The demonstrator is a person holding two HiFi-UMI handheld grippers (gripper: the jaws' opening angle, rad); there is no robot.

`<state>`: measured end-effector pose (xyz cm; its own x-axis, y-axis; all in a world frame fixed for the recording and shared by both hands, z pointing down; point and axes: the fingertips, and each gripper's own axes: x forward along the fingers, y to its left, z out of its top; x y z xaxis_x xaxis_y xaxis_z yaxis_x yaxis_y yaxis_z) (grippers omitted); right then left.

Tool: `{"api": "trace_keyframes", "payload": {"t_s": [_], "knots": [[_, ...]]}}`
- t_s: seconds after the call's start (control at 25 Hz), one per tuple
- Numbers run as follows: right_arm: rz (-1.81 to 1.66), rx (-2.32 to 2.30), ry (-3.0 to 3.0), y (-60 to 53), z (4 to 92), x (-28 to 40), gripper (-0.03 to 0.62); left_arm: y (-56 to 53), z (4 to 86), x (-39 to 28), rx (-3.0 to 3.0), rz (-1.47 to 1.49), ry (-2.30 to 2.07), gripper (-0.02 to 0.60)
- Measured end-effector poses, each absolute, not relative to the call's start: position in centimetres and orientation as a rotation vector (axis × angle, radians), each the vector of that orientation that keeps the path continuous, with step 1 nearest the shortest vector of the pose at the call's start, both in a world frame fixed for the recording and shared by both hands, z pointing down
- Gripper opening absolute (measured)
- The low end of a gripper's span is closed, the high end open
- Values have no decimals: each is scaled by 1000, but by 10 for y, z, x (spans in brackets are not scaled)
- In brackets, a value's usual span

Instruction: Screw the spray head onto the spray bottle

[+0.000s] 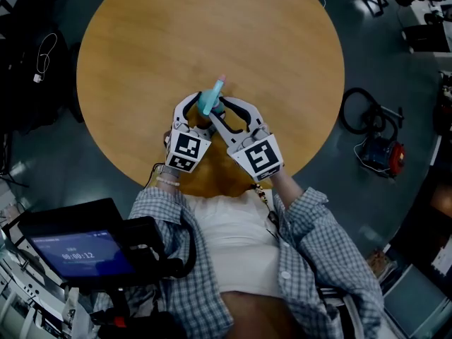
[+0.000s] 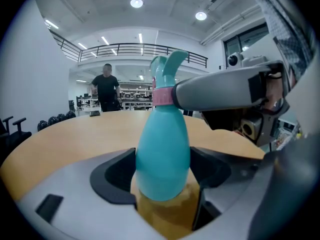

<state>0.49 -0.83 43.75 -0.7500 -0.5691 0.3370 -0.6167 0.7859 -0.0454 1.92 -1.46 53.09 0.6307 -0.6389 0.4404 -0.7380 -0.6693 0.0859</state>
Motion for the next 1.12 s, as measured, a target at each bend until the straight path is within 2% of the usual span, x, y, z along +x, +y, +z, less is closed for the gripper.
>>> {"api": "trace_keyframes", "payload": {"t_s": [0.36,0.48,0.56,0.64,0.8,0.84,0.92,0.96,1.04,1.12], "knots": [[173,769,-2701,34,431,3,123,-15,529,19,2592,544,-1128,347],[84,665,-2717,56,415,22,110,-15,529,21,2594,541,-1120,347],[192,763,-2737,53,402,44,77,-14,528,20,2596,543,-1120,347],[280,826,-2727,38,398,62,77,-15,527,20,2600,546,-1122,347],[207,681,-2662,5,418,77,78,-14,529,20,2599,548,-1118,347],[211,634,-2655,-1,426,76,90,-14,530,20,2599,550,-1116,347],[238,542,-2676,-12,433,70,202,-14,530,20,2600,554,-1113,347],[236,505,-2691,-15,433,66,212,-14,531,20,2600,556,-1112,347],[182,451,-2695,-16,427,56,204,-15,531,20,2600,560,-1113,347],[100,421,-2689,-14,422,47,135,-15,531,20,2600,560,-1115,347]]}}
